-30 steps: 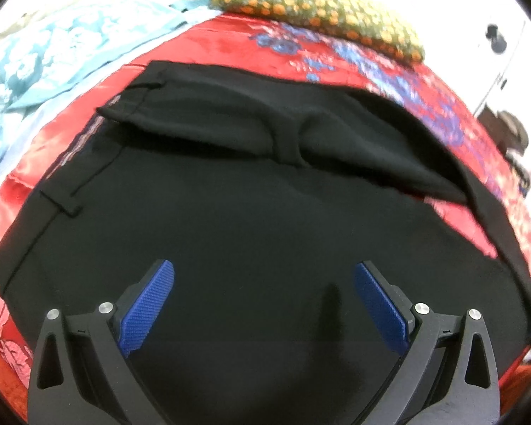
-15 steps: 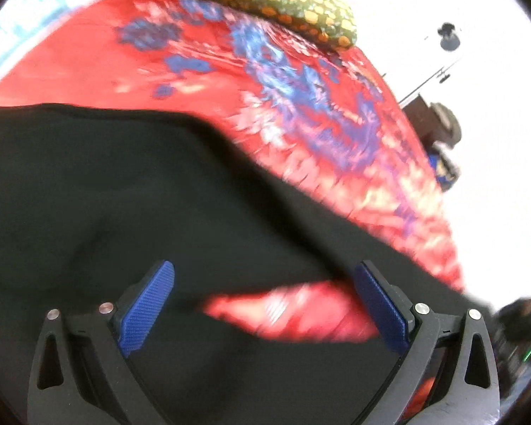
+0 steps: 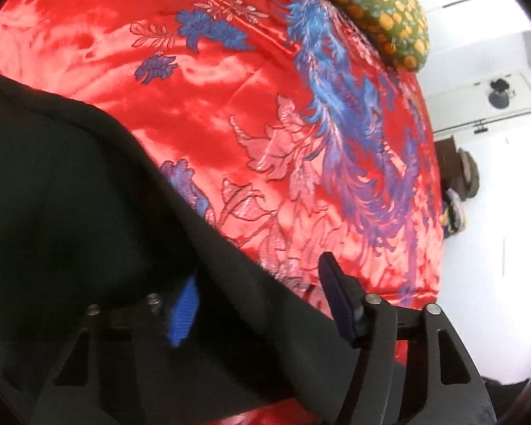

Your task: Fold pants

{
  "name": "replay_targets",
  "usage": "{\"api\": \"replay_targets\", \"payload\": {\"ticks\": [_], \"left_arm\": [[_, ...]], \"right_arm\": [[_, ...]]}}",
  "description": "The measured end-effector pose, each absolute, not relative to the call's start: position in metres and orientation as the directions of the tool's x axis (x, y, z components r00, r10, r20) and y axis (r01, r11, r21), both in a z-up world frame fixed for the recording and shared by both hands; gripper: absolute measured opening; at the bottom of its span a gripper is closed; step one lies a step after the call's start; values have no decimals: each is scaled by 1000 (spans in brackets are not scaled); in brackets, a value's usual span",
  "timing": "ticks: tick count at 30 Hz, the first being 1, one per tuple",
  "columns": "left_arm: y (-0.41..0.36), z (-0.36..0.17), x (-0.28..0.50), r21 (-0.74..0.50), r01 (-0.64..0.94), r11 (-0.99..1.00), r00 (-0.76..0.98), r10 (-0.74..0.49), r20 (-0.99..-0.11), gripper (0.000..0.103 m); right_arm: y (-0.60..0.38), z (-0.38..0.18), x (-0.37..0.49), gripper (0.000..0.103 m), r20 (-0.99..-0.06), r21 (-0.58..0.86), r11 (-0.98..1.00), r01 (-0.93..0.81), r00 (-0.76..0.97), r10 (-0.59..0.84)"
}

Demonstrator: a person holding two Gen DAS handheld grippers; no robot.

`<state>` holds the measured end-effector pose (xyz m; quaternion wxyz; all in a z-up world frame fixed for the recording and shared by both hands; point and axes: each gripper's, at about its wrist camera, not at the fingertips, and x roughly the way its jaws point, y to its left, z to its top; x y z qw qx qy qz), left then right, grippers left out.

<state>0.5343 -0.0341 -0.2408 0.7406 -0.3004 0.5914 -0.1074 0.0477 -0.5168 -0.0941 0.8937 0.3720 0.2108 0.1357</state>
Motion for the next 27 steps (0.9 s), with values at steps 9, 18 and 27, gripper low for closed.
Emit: {"api": "replay_targets", "payload": {"ticks": [9,18,27], "left_arm": [[5,-192,486,-611,-196,767,446,-486,-752,5],[35,-144,266,-387,-84,918,649,-244,-721,7],[14,-177,223,-411,-82,908,582,-292,-759,6]], "right_arm": [[-541,-109,49,16,-367,707,707,-15,847,385],[-563,-123,75,15,-597,565,816,126,745,298],[-578,-195,61,15,-851,362,863,352,503,151]]}}
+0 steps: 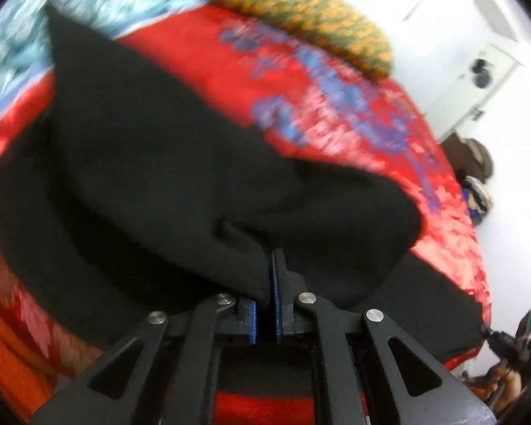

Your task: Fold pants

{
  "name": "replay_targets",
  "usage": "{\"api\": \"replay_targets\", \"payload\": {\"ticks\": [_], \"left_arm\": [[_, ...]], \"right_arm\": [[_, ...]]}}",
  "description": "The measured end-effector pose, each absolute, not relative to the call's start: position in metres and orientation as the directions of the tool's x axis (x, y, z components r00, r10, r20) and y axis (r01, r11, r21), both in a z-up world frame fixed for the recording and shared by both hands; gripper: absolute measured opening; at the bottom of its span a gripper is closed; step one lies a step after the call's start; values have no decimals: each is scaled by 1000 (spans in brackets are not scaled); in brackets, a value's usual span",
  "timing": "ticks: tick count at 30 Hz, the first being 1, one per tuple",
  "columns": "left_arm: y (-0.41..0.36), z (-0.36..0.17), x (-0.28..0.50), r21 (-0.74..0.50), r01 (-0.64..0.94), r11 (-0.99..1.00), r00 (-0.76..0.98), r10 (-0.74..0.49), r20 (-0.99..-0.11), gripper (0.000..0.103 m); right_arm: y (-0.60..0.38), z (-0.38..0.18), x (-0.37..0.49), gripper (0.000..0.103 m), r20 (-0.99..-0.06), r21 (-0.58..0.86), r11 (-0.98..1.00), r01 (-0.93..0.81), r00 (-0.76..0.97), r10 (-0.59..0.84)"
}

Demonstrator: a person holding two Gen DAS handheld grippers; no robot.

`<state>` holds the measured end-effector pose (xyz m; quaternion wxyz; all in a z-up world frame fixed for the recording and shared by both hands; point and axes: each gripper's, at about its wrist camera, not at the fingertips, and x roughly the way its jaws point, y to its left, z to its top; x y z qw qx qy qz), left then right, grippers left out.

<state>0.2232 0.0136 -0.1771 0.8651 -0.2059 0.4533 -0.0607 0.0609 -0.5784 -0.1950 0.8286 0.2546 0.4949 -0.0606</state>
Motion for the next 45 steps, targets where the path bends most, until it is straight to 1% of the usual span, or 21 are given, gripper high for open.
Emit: {"api": "replay_targets", "payload": {"ticks": [2,4,6,8,9,11,13,17,19,23,37,43,45], "left_arm": [[8,-164,225,-444,-48,895,601,-329,-729,5],[-10,-157,224,-440,0,898,599,-352,-719,5],[-31,-168,217,-409,47,911,565,-362,-742,6],[-42,-186,208,-389,63,919,513,-364,-777,6],[-43,-191,202,-386,57,921,495,-362,-790,5],[-41,-198,198,-393,41,919,463,-366,-807,5],[-43,-195,199,-399,45,916,463,-373,-804,5],[-49,-184,195,-392,82,916,482,-380,-790,5],[-52,-185,194,-375,99,922,469,-376,-799,5],[-53,-203,189,-351,87,932,410,-354,-840,5],[-60,-208,184,-303,108,947,376,-321,-869,5],[-66,-218,185,-262,125,957,354,-289,-889,6],[-66,-217,184,-251,119,961,354,-277,-893,10]], "right_arm": [[-582,-178,59,14,-844,328,880,343,526,110],[-588,-157,53,14,-830,272,900,341,556,41],[-597,-148,48,14,-841,190,917,351,539,-32],[-608,-162,46,14,-883,137,912,386,465,-64],[-619,-180,44,14,-919,137,896,423,391,-44],[-629,-191,40,14,-935,171,868,466,356,-7],[-631,-184,38,14,-924,170,873,457,381,-20],[-623,-168,36,14,-908,121,898,423,414,-73],[-625,-165,31,14,-901,109,894,434,422,-95],[-629,-184,37,14,-933,92,878,471,349,-90],[-628,-191,41,14,-940,53,869,491,319,-124],[-629,-193,43,14,-943,44,868,494,308,-127],[-630,-193,43,15,-943,50,866,498,308,-123]]}}
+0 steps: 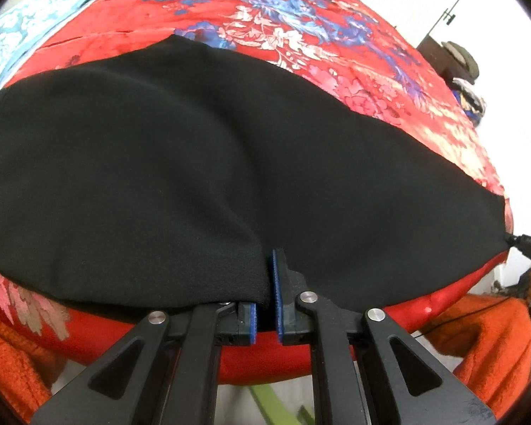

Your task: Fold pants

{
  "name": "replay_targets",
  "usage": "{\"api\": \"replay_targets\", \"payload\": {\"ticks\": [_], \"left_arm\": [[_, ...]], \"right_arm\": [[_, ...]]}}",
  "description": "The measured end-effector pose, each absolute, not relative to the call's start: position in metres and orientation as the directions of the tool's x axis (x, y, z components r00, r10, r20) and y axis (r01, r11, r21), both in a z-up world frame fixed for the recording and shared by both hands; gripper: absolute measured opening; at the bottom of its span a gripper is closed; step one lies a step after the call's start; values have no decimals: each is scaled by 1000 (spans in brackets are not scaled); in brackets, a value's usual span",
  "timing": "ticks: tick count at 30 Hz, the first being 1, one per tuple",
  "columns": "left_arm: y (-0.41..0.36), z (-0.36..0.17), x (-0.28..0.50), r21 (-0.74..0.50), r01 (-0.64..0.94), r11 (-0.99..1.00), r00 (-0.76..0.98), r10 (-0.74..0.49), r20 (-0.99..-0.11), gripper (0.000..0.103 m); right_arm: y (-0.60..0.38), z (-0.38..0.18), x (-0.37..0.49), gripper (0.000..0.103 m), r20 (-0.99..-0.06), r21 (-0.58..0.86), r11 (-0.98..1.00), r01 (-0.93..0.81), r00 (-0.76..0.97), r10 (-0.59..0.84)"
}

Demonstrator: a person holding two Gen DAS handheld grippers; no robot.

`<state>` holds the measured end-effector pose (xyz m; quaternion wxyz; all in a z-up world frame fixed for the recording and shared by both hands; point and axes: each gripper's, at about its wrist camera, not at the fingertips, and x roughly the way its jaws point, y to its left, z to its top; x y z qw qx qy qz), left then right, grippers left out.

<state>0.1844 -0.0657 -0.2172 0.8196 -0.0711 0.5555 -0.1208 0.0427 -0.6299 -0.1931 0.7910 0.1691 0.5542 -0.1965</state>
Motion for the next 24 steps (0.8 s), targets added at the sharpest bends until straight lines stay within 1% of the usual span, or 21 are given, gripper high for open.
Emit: {"api": "replay_targets", "payload": {"ticks": [1,2,3,4,5,6,8,9,11,13,14,15,17,20,23,24], "left_arm": [[-66,-216,184,-249,118,961,356,-275,-893,12],[-66,-216,183,-246,118,962,353,-272,-895,18],[-65,-215,182,-245,120,962,348,-272,-897,26],[-64,-214,180,-242,121,963,341,-270,-900,30],[-63,-212,177,-237,119,964,336,-264,-904,41],[-59,-209,173,-232,112,966,325,-256,-910,48],[-49,-205,164,-248,92,964,300,-265,-916,51],[-42,-201,156,-260,74,963,282,-270,-921,51],[-31,-188,139,-277,47,960,285,-278,-917,51],[-23,-165,127,-296,58,953,347,-298,-889,52],[-21,-156,127,-296,64,953,379,-298,-876,58],[-18,-145,131,-288,70,955,423,-290,-858,70],[-15,-132,147,-256,78,964,499,-260,-827,79],[-14,-136,186,-189,91,978,547,-208,-811,79],[-19,-167,217,-136,131,982,508,-184,-842,78],[-22,-181,220,-101,153,983,484,-164,-859,78]], "right_arm": [[-631,-193,42,16,-944,50,862,505,306,-124],[-633,-193,42,22,-944,55,857,512,306,-122],[-635,-193,41,36,-944,65,850,522,309,-117],[-637,-191,39,49,-942,80,844,530,317,-110],[-638,-189,37,71,-938,97,839,535,332,-103],[-639,-183,34,78,-929,110,835,540,355,-107],[-640,-168,27,78,-911,108,828,550,388,-139],[-640,-160,24,78,-902,95,827,554,399,-164],[-635,-142,16,78,-875,24,824,566,411,-257],[-620,-124,12,78,-836,-46,830,556,434,-337],[-610,-117,12,78,-819,-61,836,545,452,-355],[-599,-111,15,79,-808,-62,849,525,473,-352],[-573,-103,29,80,-801,-46,878,476,509,-317],[-520,-110,56,84,-811,-5,928,374,541,-223],[-456,-132,85,84,-827,33,967,251,550,-115],[-433,-144,92,84,-832,49,977,210,550,-76]]}}
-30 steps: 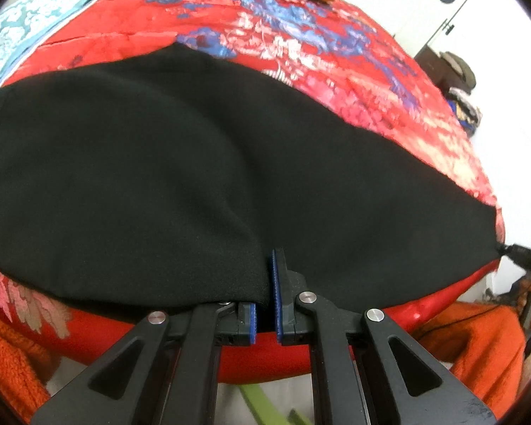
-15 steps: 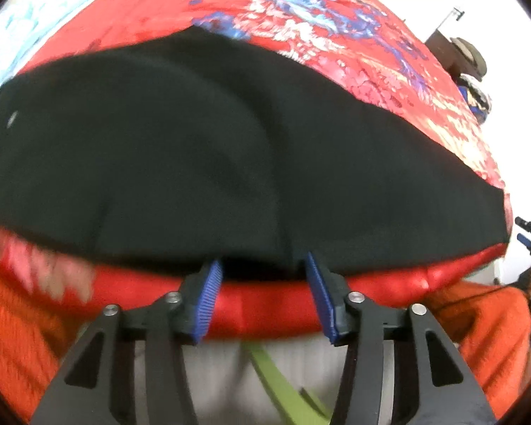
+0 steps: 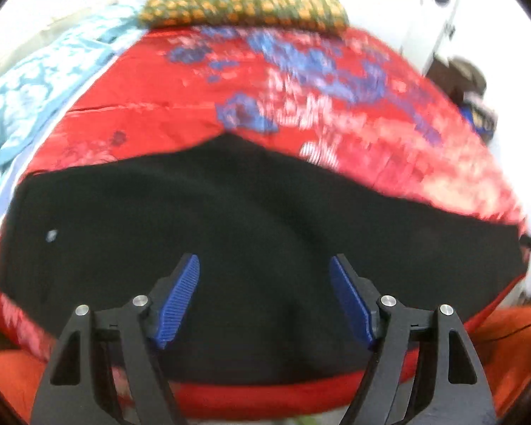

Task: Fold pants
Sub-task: 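Open both tools and release the black pants onto the bed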

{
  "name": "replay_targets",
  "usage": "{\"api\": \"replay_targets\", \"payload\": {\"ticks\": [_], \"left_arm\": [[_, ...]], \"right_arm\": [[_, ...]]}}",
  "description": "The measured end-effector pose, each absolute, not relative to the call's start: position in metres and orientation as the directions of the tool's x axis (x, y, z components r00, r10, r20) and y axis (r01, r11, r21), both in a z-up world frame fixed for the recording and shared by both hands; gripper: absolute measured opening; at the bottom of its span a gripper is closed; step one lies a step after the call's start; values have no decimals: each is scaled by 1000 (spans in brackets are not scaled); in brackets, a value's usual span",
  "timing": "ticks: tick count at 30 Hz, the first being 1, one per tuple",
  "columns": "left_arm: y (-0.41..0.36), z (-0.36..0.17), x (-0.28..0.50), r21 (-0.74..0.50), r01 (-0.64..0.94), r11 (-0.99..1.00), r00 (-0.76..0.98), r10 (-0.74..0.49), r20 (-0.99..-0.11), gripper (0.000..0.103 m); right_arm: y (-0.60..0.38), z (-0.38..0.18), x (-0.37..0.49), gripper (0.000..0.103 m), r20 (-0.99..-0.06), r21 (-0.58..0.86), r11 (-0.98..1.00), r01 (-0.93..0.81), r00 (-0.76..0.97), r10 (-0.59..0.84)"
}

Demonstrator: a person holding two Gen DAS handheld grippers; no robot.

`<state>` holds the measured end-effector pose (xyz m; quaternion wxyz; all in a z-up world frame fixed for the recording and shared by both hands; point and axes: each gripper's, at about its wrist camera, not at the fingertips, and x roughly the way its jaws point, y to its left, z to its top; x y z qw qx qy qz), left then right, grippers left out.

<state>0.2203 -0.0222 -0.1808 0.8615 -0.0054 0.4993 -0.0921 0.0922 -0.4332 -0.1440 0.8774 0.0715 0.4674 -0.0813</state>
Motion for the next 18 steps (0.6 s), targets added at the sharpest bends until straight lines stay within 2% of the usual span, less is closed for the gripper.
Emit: {"api": "replay_targets", "payload": {"ticks": [4,5,7,9,11,14,17,18], "left_arm": [[-12,-227,206,30,187,982,375,-43,-926,72],[-2,-228,197,-3,193,981,390,-80,-918,72],[8,-223,191,-13,178,984,373,-79,-924,72],[10,-221,189,3,185,983,370,-66,-927,72],[10,-220,183,17,181,983,373,-53,-927,72],[5,-208,179,32,151,988,357,-24,-934,70],[9,-184,173,-53,130,990,408,-102,-907,71],[9,-176,176,-67,133,989,437,-119,-892,76]], "right_arm": [[-373,-197,109,84,-875,63,993,98,484,7],[-362,-209,110,84,-887,42,996,78,461,1],[-351,-225,105,88,-894,-7,999,53,448,-30],[-351,-227,100,98,-881,-23,998,52,471,-45],[-359,-230,102,102,-889,7,997,79,457,-30],[-358,-231,98,103,-882,2,997,83,469,-37],[-358,-233,97,103,-878,1,997,82,478,-38],[-359,-233,97,103,-876,2,997,81,482,-37]]}}
